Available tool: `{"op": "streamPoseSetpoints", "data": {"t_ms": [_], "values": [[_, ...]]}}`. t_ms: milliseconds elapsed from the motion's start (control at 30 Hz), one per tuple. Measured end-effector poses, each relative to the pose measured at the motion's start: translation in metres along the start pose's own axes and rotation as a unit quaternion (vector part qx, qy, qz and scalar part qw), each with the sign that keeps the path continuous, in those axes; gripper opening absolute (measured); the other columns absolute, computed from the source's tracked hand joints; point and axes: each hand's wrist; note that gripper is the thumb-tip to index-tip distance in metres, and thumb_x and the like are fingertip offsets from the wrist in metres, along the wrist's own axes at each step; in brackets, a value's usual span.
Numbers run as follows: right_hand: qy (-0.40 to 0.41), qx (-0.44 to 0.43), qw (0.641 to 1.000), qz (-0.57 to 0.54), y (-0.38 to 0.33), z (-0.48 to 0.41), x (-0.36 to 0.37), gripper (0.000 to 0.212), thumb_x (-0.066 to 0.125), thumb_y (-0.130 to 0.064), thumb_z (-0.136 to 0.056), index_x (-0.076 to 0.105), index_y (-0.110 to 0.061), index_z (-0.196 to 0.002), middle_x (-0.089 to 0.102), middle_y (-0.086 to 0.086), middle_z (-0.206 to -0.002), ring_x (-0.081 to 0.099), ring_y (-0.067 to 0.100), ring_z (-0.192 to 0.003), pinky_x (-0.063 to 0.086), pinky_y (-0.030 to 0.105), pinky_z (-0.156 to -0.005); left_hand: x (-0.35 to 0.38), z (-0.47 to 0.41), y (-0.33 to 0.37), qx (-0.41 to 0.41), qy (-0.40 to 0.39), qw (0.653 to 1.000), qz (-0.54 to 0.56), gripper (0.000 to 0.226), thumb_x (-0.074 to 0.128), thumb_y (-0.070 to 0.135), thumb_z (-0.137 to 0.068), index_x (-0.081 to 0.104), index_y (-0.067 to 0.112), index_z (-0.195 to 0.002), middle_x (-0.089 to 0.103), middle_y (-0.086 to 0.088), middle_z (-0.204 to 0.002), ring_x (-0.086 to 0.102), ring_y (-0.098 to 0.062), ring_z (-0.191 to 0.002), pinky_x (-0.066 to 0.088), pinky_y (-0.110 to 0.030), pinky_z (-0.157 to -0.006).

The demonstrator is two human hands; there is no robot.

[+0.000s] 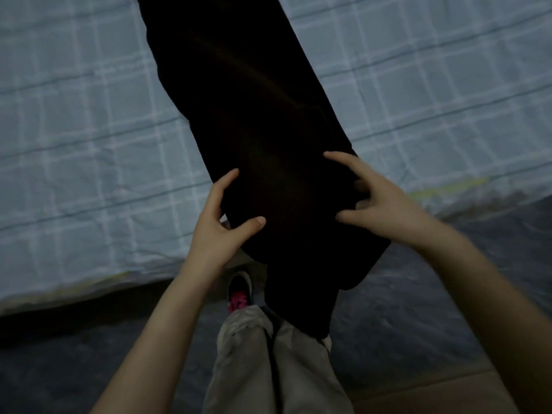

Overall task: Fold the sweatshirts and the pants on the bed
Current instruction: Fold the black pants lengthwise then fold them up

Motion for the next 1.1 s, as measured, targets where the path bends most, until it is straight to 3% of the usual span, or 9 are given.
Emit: {"op": "streamPoseSetpoints", "data": {"t_ms": [100, 167, 300, 467, 600, 700, 867, 967, 1100], "values": [[-0.001, 0.039, 0.998, -0.052, 0.004, 0.004, -0.034, 0.090, 0.062, 0.018, -0.079, 0.046, -0.049, -0.137, 0.069, 0.024, -0.101, 0.060, 0.037, -0.074, 0.057, 0.054, -0.075, 0.008, 0.007, 0.002, -0.006, 0.001, 0.999, 0.051, 0.068, 0.078, 0.016, -0.079, 0.050, 0.041, -0.136, 0.063, 0.005, -0.127, 0.065, -0.009, -0.113, 0.055, -0.019, -0.082], [0.028, 0.052, 0.998, -0.017, 0.008, 0.003, -0.035, 0.084, 0.060, 0.015, -0.082, 0.047, -0.047, -0.137, 0.060, 0.037, -0.100, 0.062, 0.035, -0.078, 0.057, 0.046, -0.079, 0.020, 0.008, -0.001, -0.013, -0.013, 1.000, 0.013, 0.065, 0.073, 0.007, -0.085, 0.048, 0.032, -0.139, 0.059, 0.009, -0.131, 0.059, -0.001, -0.117, 0.050, -0.012, -0.086], [0.050, 0.041, 0.998, 0.017, 0.012, 0.005, -0.023, 0.082, 0.050, 0.013, -0.087, 0.043, -0.051, -0.139, 0.066, 0.012, -0.093, 0.066, 0.020, -0.079, 0.055, 0.029, -0.066, 0.034, 0.012, -0.005, -0.030, -0.015, 0.999, -0.004, 0.065, 0.069, 0.001, -0.087, 0.044, 0.024, -0.143, 0.052, 0.013, -0.137, 0.052, 0.009, -0.119, 0.045, -0.006, -0.088], [0.119, -0.010, 0.976, 0.180, 0.010, 0.026, -0.029, 0.077, 0.054, 0.000, -0.093, 0.035, -0.058, -0.140, 0.067, 0.000, -0.081, 0.063, 0.006, -0.067, 0.049, 0.015, -0.055, 0.028, 0.025, 0.000, -0.031, 0.000, 0.997, 0.070, 0.059, 0.072, 0.009, -0.087, 0.052, 0.038, -0.134, 0.063, 0.011, -0.125, 0.066, -0.007, -0.110, 0.056, -0.020, -0.081], [0.171, 0.009, 0.963, 0.209, 0.019, 0.024, -0.034, 0.059, 0.056, -0.006, -0.093, 0.047, -0.039, -0.141, 0.060, 0.001, -0.065, 0.061, 0.020, -0.069, 0.048, 0.036, -0.065, 0.043, 0.024, -0.002, -0.030, 0.014, 0.999, 0.003, 0.058, 0.072, 0.009, -0.086, 0.051, 0.031, -0.136, 0.062, 0.010, -0.124, 0.063, -0.005, -0.112, 0.055, -0.021, -0.087], [0.153, 0.028, 0.963, 0.221, 0.025, 0.018, -0.025, 0.054, 0.055, -0.009, -0.095, 0.045, -0.028, -0.145, 0.052, 0.002, -0.061, 0.056, 0.025, -0.066, 0.041, 0.037, -0.066, 0.058, 0.023, -0.007, -0.017, 0.069, 0.990, -0.123, 0.062, 0.071, 0.016, -0.088, 0.044, 0.032, -0.141, 0.055, 0.012, -0.128, 0.057, 0.000, -0.113, 0.051, -0.023, -0.095], [0.108, 0.003, 0.984, 0.139, 0.032, 0.029, -0.022, 0.070, 0.059, -0.023, -0.096, 0.023, -0.051, -0.150, 0.068, -0.004, -0.109, 0.063, 0.003, -0.093, 0.053, 0.032, -0.078, 0.068, 0.026, -0.011, -0.052, 0.106, 0.986, -0.122, 0.064, 0.071, 0.020, -0.087, 0.042, 0.042, -0.140, 0.036, -0.001, -0.131, 0.052, -0.013, -0.111, 0.046, -0.012, -0.092], [0.049, -0.010, 0.998, 0.033, 0.027, 0.037, -0.015, 0.074, 0.061, -0.021, -0.097, 0.022, -0.058, -0.147, 0.049, -0.031, -0.139, 0.051, -0.014, -0.118, 0.051, 0.021, -0.094, 0.062, 0.025, -0.006, -0.034, 0.046, 0.997, -0.053, 0.063, 0.071, 0.010, -0.086, 0.048, 0.037, -0.138, 0.052, 0.003, -0.134, 0.054, -0.012, -0.121, 0.047, -0.034, -0.105], [-0.006, -0.025, 0.998, -0.064, 0.018, 0.045, -0.002, 0.068, 0.061, -0.020, -0.098, 0.029, -0.053, -0.148, 0.032, -0.032, -0.152, 0.034, -0.001, -0.141, 0.038, 0.043, -0.115, 0.038, 0.027, 0.010, -0.035, 0.005, 0.998, 0.047, 0.063, 0.075, 0.005, -0.080, 0.056, 0.038, -0.130, 0.064, 0.003, -0.125, 0.063, -0.018, -0.116, 0.056, -0.030, -0.088]]}}
Point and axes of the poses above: each hand's wrist, its own z-axis away from the middle knuckle, its own x-axis out of the palm, y = z × x
